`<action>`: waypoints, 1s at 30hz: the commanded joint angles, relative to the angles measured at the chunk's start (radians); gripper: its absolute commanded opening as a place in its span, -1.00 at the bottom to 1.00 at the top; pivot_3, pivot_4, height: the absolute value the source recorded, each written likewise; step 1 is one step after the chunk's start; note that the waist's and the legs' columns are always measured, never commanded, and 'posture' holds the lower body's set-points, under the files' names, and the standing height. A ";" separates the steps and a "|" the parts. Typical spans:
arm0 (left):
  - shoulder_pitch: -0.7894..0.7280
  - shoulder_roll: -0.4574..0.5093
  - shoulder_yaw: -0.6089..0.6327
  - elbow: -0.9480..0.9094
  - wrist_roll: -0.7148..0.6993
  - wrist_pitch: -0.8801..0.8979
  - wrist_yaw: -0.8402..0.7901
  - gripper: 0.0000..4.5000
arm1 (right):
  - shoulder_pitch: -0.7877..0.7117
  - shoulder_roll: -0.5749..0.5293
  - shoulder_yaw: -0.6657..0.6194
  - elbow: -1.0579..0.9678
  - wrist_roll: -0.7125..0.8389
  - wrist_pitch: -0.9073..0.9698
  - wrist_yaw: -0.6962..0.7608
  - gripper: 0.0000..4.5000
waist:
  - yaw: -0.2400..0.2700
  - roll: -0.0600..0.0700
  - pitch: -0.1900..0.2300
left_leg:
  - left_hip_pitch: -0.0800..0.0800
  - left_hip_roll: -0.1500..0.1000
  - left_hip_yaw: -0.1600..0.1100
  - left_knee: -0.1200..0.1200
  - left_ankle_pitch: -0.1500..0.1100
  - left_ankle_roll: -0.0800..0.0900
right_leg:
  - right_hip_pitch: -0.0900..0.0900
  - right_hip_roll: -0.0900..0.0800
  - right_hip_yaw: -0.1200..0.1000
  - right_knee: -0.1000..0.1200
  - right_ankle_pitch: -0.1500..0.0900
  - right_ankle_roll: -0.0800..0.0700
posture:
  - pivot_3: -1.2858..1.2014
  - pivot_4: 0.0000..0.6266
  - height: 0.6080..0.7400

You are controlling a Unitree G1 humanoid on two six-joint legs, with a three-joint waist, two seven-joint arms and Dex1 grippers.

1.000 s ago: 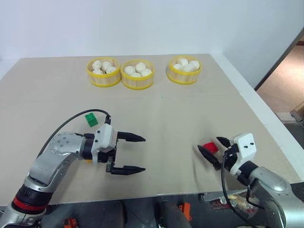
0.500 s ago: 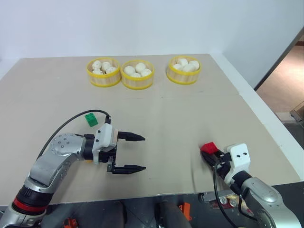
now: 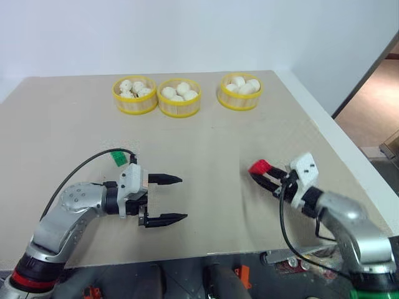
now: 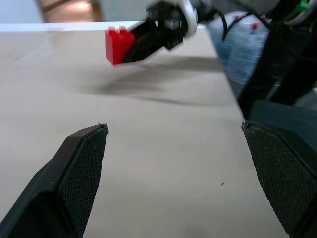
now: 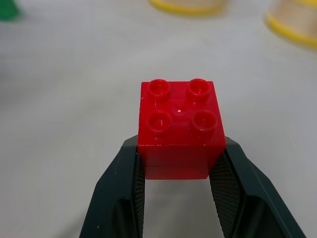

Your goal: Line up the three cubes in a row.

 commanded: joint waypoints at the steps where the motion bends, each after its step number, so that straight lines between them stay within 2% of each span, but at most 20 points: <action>1: 0.064 0.001 0.079 -0.049 0.007 -0.023 0.064 1.00 | -0.224 -0.020 0.147 0.240 -0.027 -0.077 0.291 -0.45 | -0.005 0.000 0.000 | 0.000 0.000 0.000 0.000 0.000 0.000 | 0.000 0.001 0.000 0.000 0.000 -0.001 | 0.03 -0.52 1.00; 3: 0.102 -0.001 0.101 -0.073 0.004 -0.015 0.095 1.00 | -0.356 -0.006 0.234 0.408 -0.084 -0.154 0.415 -0.45 | -0.006 0.000 0.000 | 0.000 0.001 0.000 0.000 0.000 0.000 | 0.000 0.002 0.001 0.000 0.001 -0.002 | 0.03 -0.52 1.00; 9: 0.161 -0.010 0.128 -0.118 0.006 -0.009 0.170 1.00 | -0.607 0.099 0.322 0.799 -0.193 -0.350 0.560 -0.45 | 0.006 0.000 0.000 | -0.003 0.002 -0.001 -0.001 -0.001 0.001 | -0.002 0.004 -0.001 0.000 0.000 -0.003 | 0.03 -0.52 1.00; 18: 0.185 0.001 0.158 -0.139 -0.016 0.014 0.211 1.00 | -0.619 0.144 0.343 0.926 -0.262 -0.501 0.667 -0.45 | 0.006 0.000 0.000 | -0.002 0.003 0.000 -0.001 -0.001 0.000 | -0.002 0.004 0.000 0.000 0.001 -0.003 | 0.03 -0.52 1.00; 30: 0.189 0.011 0.159 -0.142 -0.022 0.019 0.191 1.00 | -0.668 0.175 0.328 1.077 -0.324 -0.608 0.686 -0.45 | 0.005 0.000 0.000 | 0.000 0.005 0.001 -0.001 -0.001 0.000 | -0.002 0.006 0.001 0.001 0.003 -0.006 | 0.03 -0.52 1.00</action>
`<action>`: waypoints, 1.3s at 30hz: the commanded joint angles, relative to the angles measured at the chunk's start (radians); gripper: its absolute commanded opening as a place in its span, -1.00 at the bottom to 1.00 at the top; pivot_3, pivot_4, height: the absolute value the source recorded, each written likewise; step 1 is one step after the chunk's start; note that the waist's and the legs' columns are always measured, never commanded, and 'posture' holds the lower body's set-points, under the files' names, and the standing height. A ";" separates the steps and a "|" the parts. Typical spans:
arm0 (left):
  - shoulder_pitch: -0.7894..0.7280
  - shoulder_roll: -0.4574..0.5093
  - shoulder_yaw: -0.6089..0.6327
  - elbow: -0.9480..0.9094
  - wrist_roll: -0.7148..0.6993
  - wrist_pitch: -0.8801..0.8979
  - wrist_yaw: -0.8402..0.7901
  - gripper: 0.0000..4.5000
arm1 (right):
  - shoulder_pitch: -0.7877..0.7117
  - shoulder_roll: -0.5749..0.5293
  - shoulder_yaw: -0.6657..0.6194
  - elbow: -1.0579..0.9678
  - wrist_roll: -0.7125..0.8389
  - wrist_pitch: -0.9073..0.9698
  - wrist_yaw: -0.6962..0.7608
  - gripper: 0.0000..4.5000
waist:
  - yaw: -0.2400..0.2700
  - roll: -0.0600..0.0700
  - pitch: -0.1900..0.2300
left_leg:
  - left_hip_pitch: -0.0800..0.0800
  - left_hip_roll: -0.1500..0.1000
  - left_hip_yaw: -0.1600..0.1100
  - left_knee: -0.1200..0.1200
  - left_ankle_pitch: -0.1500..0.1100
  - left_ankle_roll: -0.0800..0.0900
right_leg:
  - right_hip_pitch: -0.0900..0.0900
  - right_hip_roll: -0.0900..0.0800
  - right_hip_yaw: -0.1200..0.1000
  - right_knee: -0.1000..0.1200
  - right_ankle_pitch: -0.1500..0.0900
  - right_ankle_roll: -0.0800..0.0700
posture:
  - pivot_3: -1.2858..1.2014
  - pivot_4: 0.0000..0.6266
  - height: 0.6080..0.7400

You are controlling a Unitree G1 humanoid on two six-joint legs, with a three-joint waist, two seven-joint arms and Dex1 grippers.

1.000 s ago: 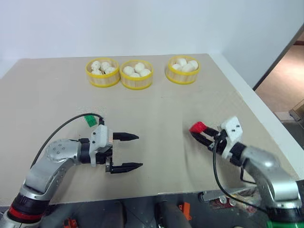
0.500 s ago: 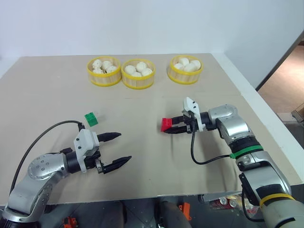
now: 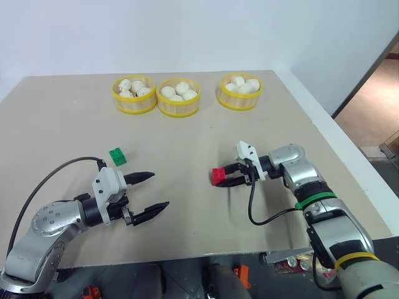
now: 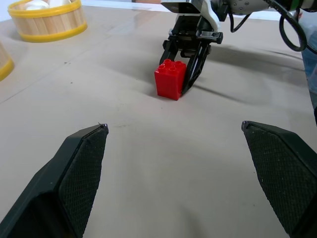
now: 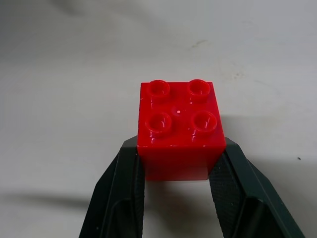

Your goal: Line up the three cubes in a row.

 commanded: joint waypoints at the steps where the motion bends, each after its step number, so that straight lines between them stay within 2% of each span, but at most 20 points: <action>1: 0.006 0.009 0.017 -0.038 -0.015 -0.005 -0.006 1.00 | -0.032 0.004 -0.017 0.032 -0.016 -0.033 0.013 -0.45 | 0.000 0.000 0.000 | 0.000 0.000 0.000 0.000 0.000 0.000 | 0.000 0.000 0.000 0.000 0.000 0.000 | 0.03 -0.52 1.00; 6: 0.002 0.010 0.003 -0.037 -0.020 0.004 -0.015 1.00 | -0.054 0.016 -0.027 0.074 -0.025 -0.046 0.012 -0.45 | 0.000 0.000 0.000 | 0.001 0.001 0.001 0.000 0.000 0.000 | 0.000 0.000 0.000 0.000 0.000 -0.001 | 0.03 -0.52 1.00; 8: -0.001 0.010 -0.002 -0.034 -0.016 0.002 -0.016 1.00 | -0.063 0.014 -0.023 0.084 -0.030 -0.017 0.024 0.02 | 0.000 0.000 0.000 | 0.001 0.001 0.001 0.000 0.000 0.000 | 0.000 0.001 0.001 0.000 0.001 -0.001 | 0.03 -0.52 1.00; 9: -0.003 0.010 -0.003 -0.033 -0.014 0.002 -0.016 1.00 | -0.065 0.015 -0.026 0.088 -0.030 -0.023 0.024 0.14 | 0.000 0.000 0.000 | 0.001 0.001 0.001 0.000 0.000 0.000 | 0.000 0.001 0.001 0.000 0.001 -0.001 | 0.03 -0.52 1.00; 10: -0.005 0.010 -0.005 -0.032 -0.013 0.003 -0.017 1.00 | -0.066 0.017 -0.032 0.092 -0.030 -0.044 0.015 0.35 | 0.000 0.000 0.000 | 0.001 0.001 0.001 0.000 0.000 0.000 | 0.000 0.001 0.001 0.000 0.001 -0.001 | 0.03 -0.52 1.00; 11: -0.007 0.011 -0.006 -0.031 -0.012 0.003 -0.018 1.00 | -0.068 0.016 -0.038 0.092 -0.029 -0.051 0.011 0.46 | 0.000 0.000 0.000 | 0.001 0.001 0.001 0.000 0.000 0.000 | 0.000 0.001 0.001 0.000 0.001 -0.001 | 0.03 -0.52 1.00; 14: -0.012 0.009 -0.006 -0.026 -0.011 0.013 -0.009 1.00 | -0.072 0.007 -0.047 0.071 -0.019 -0.007 0.029 0.96 | 0.000 0.000 0.000 | 0.001 0.002 0.002 0.000 0.000 0.000 | 0.000 0.001 0.001 0.000 0.001 -0.001 | 0.03 -0.52 1.00; 17: -0.020 0.021 -0.001 -0.025 -0.027 0.068 0.009 1.00 | -0.069 -0.007 -0.063 -0.019 0.014 0.081 0.057 0.98 | 0.000 0.000 0.000 | 0.001 0.002 0.002 0.000 0.000 0.000 | 0.000 0.001 0.001 0.000 0.001 -0.001 | 0.03 -0.52 1.00; 21: -0.036 0.013 0.021 -0.021 -0.028 0.065 0.018 1.00 | -0.042 -0.032 -0.106 -0.257 0.122 0.311 0.069 0.98 | 0.000 0.000 0.000 | 0.001 0.003 0.003 0.000 0.000 0.000 | -0.002 0.002 0.002 0.001 0.001 -0.001 | 0.03 -0.52 1.00; 24: -0.061 -0.019 0.068 0.006 -0.024 0.040 0.068 1.00 | -0.018 -0.056 -0.162 -0.453 0.241 0.532 0.024 0.98 | 0.001 0.000 0.000 | 0.001 0.004 0.002 0.000 0.000 0.000 | -0.002 0.003 0.002 0.001 0.000 -0.002 | 0.03 -0.52 1.00; 28: -0.120 -0.074 0.149 0.073 -0.001 0.033 0.195 1.00 | 0.040 -0.058 -0.253 -0.708 0.396 0.740 -0.080 0.98 | 0.001 0.000 0.000 | 0.001 0.004 0.001 0.000 0.000 0.000 | -0.002 0.003 0.001 0.002 0.000 -0.003 | 0.03 -0.52 1.00; 30: -0.156 -0.084 0.176 0.112 0.022 0.033 0.245 1.00 | 0.084 -0.029 -0.286 -0.808 0.408 0.702 -0.162 0.98 | 0.001 0.000 0.000 | 0.001 0.004 0.001 0.000 0.000 0.000 | -0.001 0.003 0.001 0.002 0.000 -0.003 | 0.03 -0.52 1.00; 33: -0.197 -0.086 0.193 0.160 0.055 0.030 0.298 1.00 | 0.141 -0.049 -0.274 -0.900 0.404 0.698 -0.197 0.98 | 0.001 0.000 0.000 | 0.001 0.004 0.001 0.000 0.000 0.000 | -0.001 0.003 0.001 0.002 0.000 -0.002 | 0.03 -0.52 1.00; 36: -0.234 -0.091 0.193 0.207 0.069 0.046 0.335 1.00 | 0.167 -0.058 -0.270 -0.920 0.393 0.683 -0.237 0.98 | 0.001 0.000 0.000 | 0.001 0.003 0.002 0.000 0.000 0.000 | -0.002 0.002 0.001 0.002 0.000 -0.002 | 0.03 -0.52 1.00; 39: -0.259 -0.051 0.176 0.257 0.068 0.078 0.293 1.00 | 0.175 -0.065 -0.267 -0.914 0.382 0.658 -0.262 0.98 | 0.000 0.000 0.000 | 0.001 0.003 0.003 0.000 0.000 0.000 | -0.002 0.002 0.002 0.002 0.001 -0.001 | 0.03 -0.52 1.00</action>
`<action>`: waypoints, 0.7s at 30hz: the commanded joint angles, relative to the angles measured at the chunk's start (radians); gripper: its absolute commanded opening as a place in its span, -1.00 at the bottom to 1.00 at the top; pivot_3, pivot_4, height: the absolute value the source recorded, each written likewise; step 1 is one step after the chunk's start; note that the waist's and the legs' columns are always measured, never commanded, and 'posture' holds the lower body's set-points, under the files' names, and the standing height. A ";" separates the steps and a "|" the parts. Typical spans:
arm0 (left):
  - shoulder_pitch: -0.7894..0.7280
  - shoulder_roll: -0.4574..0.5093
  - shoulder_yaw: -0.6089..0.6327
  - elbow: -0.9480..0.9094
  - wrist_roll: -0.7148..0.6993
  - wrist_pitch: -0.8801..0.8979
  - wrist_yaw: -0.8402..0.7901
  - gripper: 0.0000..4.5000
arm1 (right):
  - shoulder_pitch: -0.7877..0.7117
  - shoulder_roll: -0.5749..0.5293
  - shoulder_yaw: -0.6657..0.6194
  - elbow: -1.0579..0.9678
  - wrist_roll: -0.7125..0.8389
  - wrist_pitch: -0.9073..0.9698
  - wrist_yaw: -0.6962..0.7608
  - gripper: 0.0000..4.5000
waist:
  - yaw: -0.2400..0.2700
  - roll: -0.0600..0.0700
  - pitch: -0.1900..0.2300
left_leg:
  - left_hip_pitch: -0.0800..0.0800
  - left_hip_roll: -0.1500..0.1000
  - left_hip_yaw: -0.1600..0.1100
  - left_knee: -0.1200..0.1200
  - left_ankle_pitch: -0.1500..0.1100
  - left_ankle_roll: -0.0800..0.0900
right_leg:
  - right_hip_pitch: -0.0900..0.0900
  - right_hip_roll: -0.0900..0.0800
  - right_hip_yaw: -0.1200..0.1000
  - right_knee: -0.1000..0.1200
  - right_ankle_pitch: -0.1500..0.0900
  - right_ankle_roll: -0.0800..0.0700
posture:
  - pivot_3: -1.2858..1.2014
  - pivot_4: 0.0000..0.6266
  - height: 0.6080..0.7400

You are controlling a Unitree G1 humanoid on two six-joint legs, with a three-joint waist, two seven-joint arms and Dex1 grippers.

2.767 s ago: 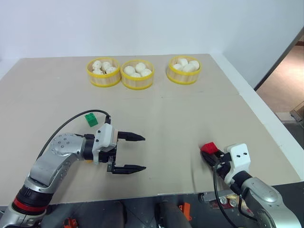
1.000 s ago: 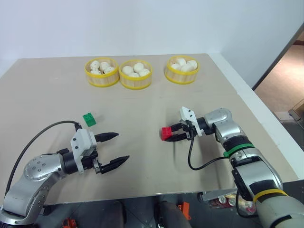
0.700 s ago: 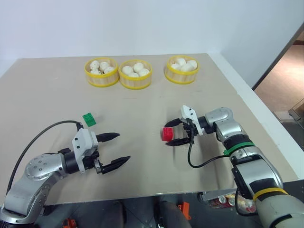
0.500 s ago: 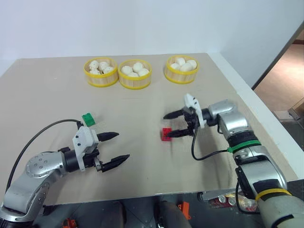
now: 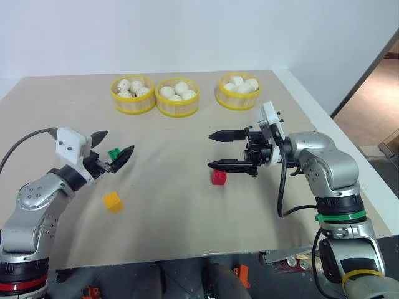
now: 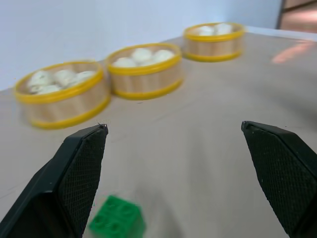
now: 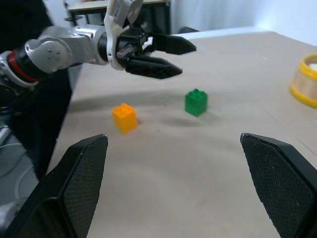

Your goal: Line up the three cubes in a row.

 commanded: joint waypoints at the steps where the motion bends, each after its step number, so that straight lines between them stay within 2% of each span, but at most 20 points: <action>1: -0.046 0.053 0.022 0.063 -0.008 0.020 -0.043 1.00 | -0.004 -0.018 -0.014 -0.034 0.000 -0.039 -0.027 0.98 | 0.000 0.000 0.000 | 0.000 0.000 0.000 0.000 0.000 0.000 | 0.000 0.000 0.000 0.000 0.000 0.000 | 0.03 -0.52 1.00; 4: -0.078 0.110 0.042 0.160 -0.021 0.027 -0.114 1.00 | -0.005 -0.023 -0.013 -0.025 0.001 -0.060 -0.036 0.98 | -0.001 0.000 0.000 | 0.000 0.001 -0.001 0.000 0.000 0.000 | 0.000 0.002 0.000 0.000 0.000 -0.001 | 0.03 -0.52 1.00; 9: -0.115 0.168 -0.003 0.294 0.002 0.002 -0.238 1.00 | -0.006 -0.033 -0.008 -0.020 0.019 -0.056 -0.033 0.98 | 0.000 0.000 0.000 | 0.000 0.002 0.000 -0.002 0.000 0.000 | -0.002 0.002 0.000 0.000 -0.001 -0.002 | 0.03 -0.52 1.00; 21: -0.289 0.175 -0.124 0.602 0.125 -0.111 -0.397 1.00 | 0.029 -0.066 0.001 -0.033 0.011 -0.080 -0.032 0.98 | 0.000 0.000 0.000 | -0.011 0.002 0.000 0.000 0.000 0.000 | -0.013 0.002 0.000 0.001 0.003 0.003 | 0.03 -0.52 1.00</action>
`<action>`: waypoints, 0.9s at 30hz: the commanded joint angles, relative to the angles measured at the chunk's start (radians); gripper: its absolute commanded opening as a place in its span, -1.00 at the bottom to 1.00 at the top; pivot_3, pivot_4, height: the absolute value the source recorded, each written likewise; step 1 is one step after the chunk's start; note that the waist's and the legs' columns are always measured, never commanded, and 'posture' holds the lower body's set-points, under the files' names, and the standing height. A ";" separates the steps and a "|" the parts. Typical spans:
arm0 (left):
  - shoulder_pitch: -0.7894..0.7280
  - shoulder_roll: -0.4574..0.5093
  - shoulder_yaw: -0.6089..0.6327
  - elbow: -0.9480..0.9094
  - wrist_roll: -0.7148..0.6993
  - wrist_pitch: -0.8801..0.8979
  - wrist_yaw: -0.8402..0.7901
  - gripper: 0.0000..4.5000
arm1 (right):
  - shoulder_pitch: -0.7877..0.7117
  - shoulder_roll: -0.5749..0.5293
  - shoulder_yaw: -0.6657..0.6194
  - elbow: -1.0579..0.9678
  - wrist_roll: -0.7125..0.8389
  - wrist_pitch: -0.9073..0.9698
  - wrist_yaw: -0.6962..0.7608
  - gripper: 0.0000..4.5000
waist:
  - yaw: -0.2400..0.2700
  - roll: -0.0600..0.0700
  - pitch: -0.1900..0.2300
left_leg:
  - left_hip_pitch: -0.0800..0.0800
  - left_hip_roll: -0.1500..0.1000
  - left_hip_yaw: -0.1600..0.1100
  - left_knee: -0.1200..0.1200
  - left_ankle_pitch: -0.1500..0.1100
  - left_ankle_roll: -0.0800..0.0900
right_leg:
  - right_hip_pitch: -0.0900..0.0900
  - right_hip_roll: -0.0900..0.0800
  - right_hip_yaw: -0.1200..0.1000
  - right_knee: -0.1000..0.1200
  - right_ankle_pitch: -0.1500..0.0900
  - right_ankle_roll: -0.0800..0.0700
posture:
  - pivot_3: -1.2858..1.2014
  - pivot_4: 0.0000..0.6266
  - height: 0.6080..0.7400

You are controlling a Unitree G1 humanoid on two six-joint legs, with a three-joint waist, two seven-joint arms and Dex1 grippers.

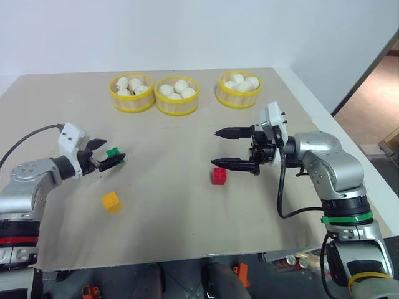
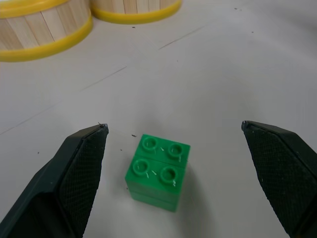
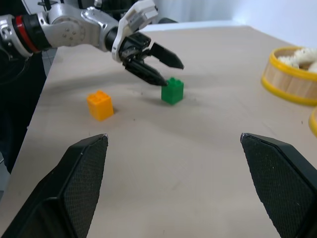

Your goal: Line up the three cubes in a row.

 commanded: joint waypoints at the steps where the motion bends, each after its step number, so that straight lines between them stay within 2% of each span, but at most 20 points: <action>1: -0.028 0.015 -0.023 0.056 0.043 -0.066 -0.050 1.00 | 0.003 -0.017 -0.013 -0.039 0.015 -0.012 -0.002 0.98 | 0.000 0.000 0.000 | 0.000 0.000 0.000 0.000 0.000 0.000 | 0.000 0.000 0.000 0.000 0.000 0.000 | 0.03 -0.52 1.00; 9: -0.100 0.014 -0.101 0.238 0.129 -0.120 -0.134 1.00 | 0.023 -0.023 -0.022 -0.067 0.027 0.003 -0.023 0.98 | 0.000 0.000 0.000 | 0.000 0.000 0.000 0.002 0.000 0.000 | -0.001 0.001 0.000 0.004 0.000 0.000 | 0.03 -0.52 1.00; 12: -0.143 0.001 -0.113 0.322 0.162 -0.161 -0.127 0.65 | 0.030 -0.027 -0.022 -0.076 0.030 0.006 -0.029 1.00 | 0.000 0.000 0.000 | 0.000 0.000 0.000 0.003 0.000 0.000 | -0.001 0.001 0.000 0.005 0.000 0.000 | 0.03 -0.52 1.00; 19: -0.221 -0.017 -0.120 0.466 0.212 -0.279 -0.146 -0.41 | 0.035 -0.041 -0.021 -0.093 0.035 0.012 -0.038 1.00 | 0.000 0.000 0.000 | 0.000 0.000 -0.001 0.004 0.000 0.000 | -0.001 0.001 0.000 0.008 0.000 0.000 | 0.03 -0.52 1.00; 25: -0.265 -0.008 -0.138 0.517 0.256 -0.357 -0.183 -0.42 | 0.030 -0.050 -0.026 -0.108 0.065 0.054 -0.040 1.00 | 0.000 0.000 0.000 | 0.000 0.000 -0.001 0.005 0.000 0.000 | -0.002 0.001 0.000 0.010 -0.001 -0.001 | 0.03 -0.52 1.00; 27: -0.277 -0.005 -0.151 0.457 0.250 -0.358 -0.233 -0.42 | 0.035 -0.056 -0.031 -0.121 0.079 0.063 -0.040 1.00 | 0.000 0.000 0.000 | 0.000 0.000 -0.001 0.005 0.000 0.000 | -0.002 0.001 0.000 0.010 -0.001 -0.001 | 0.03 -0.52 1.00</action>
